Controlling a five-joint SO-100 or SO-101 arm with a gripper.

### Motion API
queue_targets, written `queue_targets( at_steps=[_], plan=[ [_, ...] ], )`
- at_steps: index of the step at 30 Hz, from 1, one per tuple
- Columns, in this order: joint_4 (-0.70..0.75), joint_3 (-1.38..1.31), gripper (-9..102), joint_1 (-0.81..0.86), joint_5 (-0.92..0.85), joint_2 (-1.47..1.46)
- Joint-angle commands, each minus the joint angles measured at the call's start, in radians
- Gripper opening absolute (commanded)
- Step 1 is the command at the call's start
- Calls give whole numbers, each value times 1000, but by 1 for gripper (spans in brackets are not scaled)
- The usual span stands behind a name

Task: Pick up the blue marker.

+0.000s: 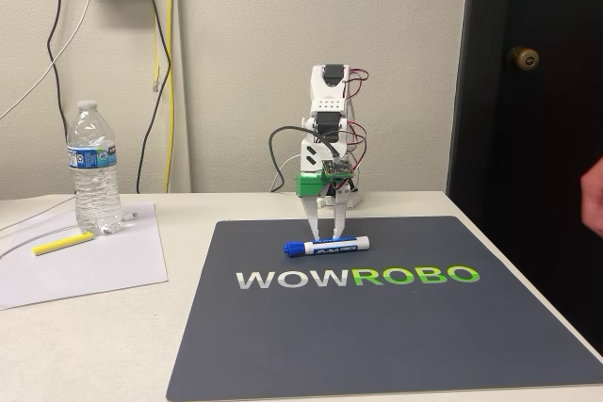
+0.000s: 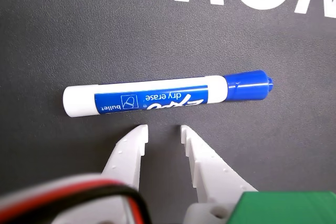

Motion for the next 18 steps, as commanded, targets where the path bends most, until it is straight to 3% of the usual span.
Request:
queue_targets(
  at_steps=[1,10,18],
  plan=[
    [-3,-6,15,3,11,48],
    [49,-17,15,9,44,130],
    [37,-18,14,0,229,236]
  ],
)
